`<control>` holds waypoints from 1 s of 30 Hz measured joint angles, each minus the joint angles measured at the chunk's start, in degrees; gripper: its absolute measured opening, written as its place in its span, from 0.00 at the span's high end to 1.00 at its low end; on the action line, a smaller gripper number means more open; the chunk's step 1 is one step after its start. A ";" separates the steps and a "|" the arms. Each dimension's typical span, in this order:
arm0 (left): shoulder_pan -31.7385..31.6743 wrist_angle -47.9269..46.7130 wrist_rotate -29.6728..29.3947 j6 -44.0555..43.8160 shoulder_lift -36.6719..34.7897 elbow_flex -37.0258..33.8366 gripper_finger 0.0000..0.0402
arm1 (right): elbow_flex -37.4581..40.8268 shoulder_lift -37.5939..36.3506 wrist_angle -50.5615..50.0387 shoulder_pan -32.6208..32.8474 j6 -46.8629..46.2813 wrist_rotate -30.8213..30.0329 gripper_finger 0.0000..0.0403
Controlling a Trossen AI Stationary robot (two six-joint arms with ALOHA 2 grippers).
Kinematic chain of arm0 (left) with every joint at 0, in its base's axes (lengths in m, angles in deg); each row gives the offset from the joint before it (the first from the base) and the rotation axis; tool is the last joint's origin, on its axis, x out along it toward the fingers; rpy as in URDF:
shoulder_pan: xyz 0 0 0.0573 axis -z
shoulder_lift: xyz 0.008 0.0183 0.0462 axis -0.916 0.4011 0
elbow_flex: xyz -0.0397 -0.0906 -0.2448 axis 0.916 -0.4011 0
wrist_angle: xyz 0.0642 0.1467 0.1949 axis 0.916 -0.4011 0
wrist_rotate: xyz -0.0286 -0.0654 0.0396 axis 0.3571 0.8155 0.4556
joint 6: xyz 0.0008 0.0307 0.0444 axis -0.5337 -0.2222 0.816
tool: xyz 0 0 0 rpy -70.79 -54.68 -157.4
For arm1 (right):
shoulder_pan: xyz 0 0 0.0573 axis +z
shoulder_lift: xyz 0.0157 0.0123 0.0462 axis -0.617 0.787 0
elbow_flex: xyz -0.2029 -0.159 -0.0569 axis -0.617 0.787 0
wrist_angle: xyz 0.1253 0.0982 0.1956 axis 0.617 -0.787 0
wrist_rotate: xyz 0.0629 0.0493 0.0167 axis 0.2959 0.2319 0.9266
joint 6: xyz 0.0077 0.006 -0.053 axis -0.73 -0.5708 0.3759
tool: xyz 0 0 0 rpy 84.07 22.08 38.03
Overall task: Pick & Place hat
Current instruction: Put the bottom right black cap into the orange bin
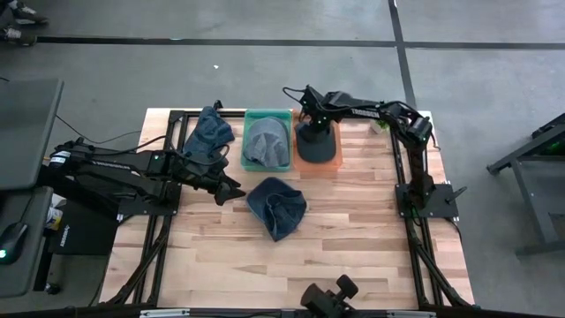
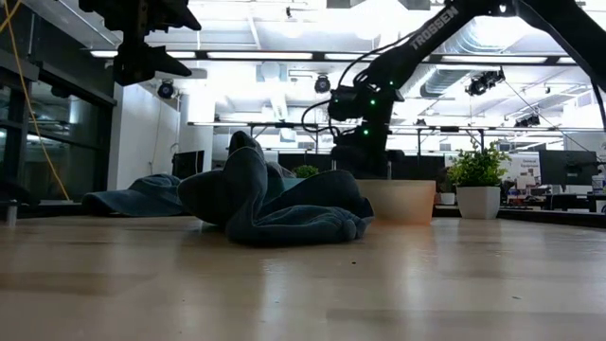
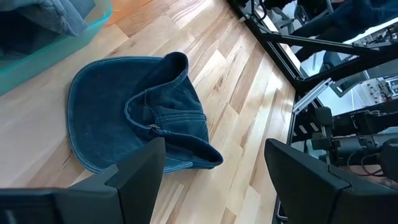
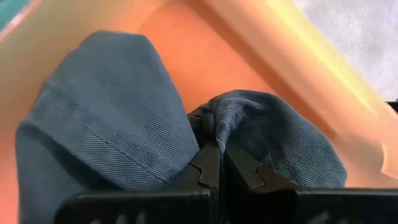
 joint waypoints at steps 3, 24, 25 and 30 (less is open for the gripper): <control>0.00 0.00 0.00 0.02 0.01 0.00 0.32 | 0.00 0.00 0.07 0.42 -0.84 0.49 1.00; 0.00 -0.02 -0.90 0.31 0.01 0.00 0.32 | 0.00 -0.27 -1.40 0.58 0.18 5.54 0.63; 0.00 -0.02 -0.87 0.31 0.01 0.00 0.32 | 0.00 -0.39 -1.50 0.57 0.32 5.51 0.61; 0.00 -0.02 -0.89 0.31 0.00 0.00 0.32 | -0.04 -2.20 -1.58 0.13 2.13 4.50 0.55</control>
